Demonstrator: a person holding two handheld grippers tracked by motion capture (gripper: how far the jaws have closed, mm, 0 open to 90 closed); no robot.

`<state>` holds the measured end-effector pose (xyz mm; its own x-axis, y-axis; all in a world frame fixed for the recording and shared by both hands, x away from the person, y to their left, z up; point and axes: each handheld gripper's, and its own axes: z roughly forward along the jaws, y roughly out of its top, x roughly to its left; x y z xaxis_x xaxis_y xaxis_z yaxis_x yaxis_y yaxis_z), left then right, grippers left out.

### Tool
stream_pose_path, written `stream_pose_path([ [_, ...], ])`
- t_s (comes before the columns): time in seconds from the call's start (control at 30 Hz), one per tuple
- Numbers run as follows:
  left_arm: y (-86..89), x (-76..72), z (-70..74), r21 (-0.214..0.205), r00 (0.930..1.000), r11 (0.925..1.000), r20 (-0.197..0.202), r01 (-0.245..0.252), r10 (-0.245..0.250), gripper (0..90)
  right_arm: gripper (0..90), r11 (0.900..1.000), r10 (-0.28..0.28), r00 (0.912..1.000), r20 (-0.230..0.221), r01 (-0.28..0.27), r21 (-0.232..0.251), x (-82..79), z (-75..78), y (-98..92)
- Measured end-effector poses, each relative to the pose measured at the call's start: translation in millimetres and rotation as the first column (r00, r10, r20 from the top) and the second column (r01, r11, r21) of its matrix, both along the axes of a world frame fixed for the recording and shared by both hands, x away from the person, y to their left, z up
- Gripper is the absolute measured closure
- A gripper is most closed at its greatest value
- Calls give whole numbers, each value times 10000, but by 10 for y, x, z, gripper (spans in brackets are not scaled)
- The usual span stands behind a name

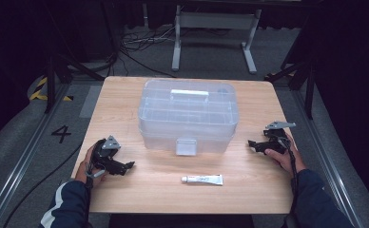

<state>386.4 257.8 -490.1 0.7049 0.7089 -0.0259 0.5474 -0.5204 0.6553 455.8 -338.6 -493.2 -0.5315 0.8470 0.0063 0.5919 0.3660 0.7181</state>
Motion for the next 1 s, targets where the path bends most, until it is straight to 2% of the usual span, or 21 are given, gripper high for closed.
stream_pose_path([
  [0.17, -1, -9, 2, 26, 10000, 10000, 4, -82, 82, 0, 93, 10000, -9, 10000, -1, 9, -5, 1, 0, 1],
  [0.47, 16, -73, 0, 1, 9978, 9978, 29, -665, 665, 5, 91, 10000, 40, 10000, -8, -40, -14, 2, 0, -6],
  [0.8, 27, -77, 2, 26, 9982, 9982, 36, -595, 595, 5, 78, 9999, 82, 9998, -177, -84, -107, 18, 12, -30],
  [0.93, 29, -75, 3, 50, 9983, 9983, 58, -587, 587, 5, 115, 9998, 116, 9998, -157, -118, -138, 22, 21, -45],
  [1.0, 28, -76, 2, 31, 9983, 9983, 29, -584, 584, 5, 197, 9999, 134, 9998, -138, -135, -91, 14, 39, -57],
])
